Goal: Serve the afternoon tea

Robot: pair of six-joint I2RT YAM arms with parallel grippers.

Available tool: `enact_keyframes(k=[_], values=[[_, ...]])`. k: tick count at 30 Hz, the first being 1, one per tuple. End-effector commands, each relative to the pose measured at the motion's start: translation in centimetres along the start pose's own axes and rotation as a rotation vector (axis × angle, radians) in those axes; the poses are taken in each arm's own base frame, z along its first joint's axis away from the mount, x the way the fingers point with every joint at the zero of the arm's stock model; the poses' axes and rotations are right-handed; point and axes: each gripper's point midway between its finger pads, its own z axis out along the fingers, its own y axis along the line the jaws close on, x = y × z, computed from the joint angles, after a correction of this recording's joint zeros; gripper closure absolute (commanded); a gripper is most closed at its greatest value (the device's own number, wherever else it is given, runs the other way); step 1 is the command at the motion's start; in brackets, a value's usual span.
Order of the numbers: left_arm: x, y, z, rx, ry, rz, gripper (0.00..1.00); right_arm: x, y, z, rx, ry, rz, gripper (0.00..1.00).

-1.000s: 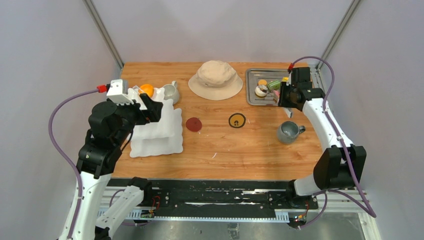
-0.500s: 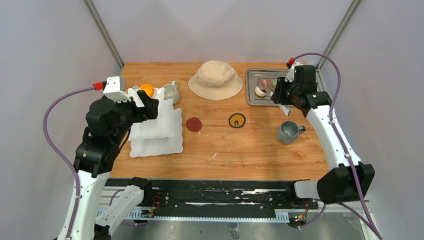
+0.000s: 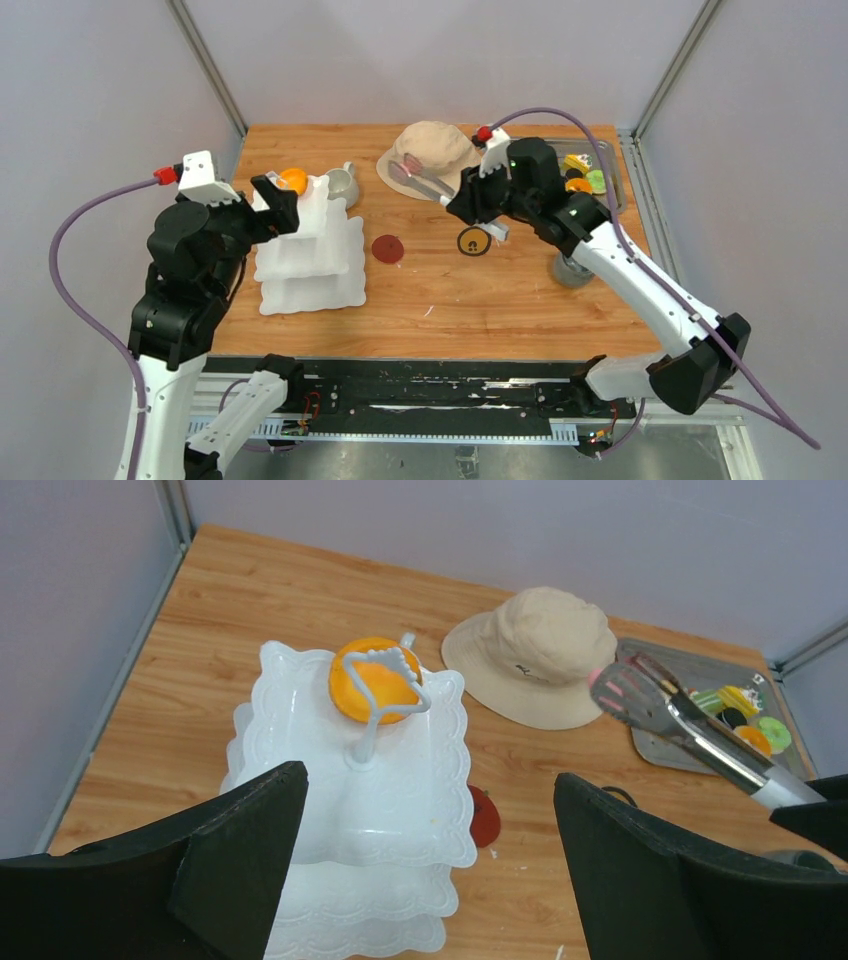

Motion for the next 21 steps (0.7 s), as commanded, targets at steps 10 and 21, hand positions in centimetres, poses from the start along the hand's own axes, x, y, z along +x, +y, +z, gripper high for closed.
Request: enact_keyframes(k=[10, 21], values=[[-1.4, 0.9, -2.0, -0.028, -0.058, -0.008, 0.02, 1.4, 9.4, 6.7, -0.242, 0.053, -0.122, 0.88], [-0.8, 1.1, -2.0, -0.035, -0.055, -0.019, 0.02, 1.2, 12.5, 9.4, -0.304, 0.072, -0.176, 0.88]])
